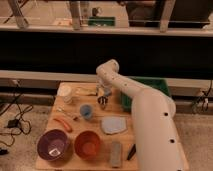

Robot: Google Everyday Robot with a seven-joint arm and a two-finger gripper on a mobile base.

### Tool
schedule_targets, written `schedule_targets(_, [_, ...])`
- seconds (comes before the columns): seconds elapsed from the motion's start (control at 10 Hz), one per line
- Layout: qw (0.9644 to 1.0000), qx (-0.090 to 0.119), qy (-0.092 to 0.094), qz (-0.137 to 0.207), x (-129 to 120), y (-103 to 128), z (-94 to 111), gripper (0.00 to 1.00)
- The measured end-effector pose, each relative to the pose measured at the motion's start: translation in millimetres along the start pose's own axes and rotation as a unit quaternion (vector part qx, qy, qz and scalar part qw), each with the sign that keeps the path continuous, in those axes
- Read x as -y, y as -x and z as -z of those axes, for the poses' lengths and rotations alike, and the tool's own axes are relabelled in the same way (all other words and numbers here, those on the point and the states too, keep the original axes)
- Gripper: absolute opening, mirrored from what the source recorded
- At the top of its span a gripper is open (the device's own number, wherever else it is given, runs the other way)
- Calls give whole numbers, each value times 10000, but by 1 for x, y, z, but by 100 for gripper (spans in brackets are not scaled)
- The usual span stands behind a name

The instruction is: Place sponge in metal cup

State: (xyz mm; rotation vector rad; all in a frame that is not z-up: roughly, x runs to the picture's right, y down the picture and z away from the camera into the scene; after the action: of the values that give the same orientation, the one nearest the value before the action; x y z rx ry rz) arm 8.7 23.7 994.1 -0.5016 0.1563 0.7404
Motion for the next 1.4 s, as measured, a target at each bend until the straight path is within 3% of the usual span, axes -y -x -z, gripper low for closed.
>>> schedule_targets(0.2, [9995,-64,151,275,-30,7,-9,80])
schedule_targets(0.4, [9986,-71,217,471,-45,12,-13,80])
schedule_targets(1.4, [9984,-81,240,514,-49,14,-16,80])
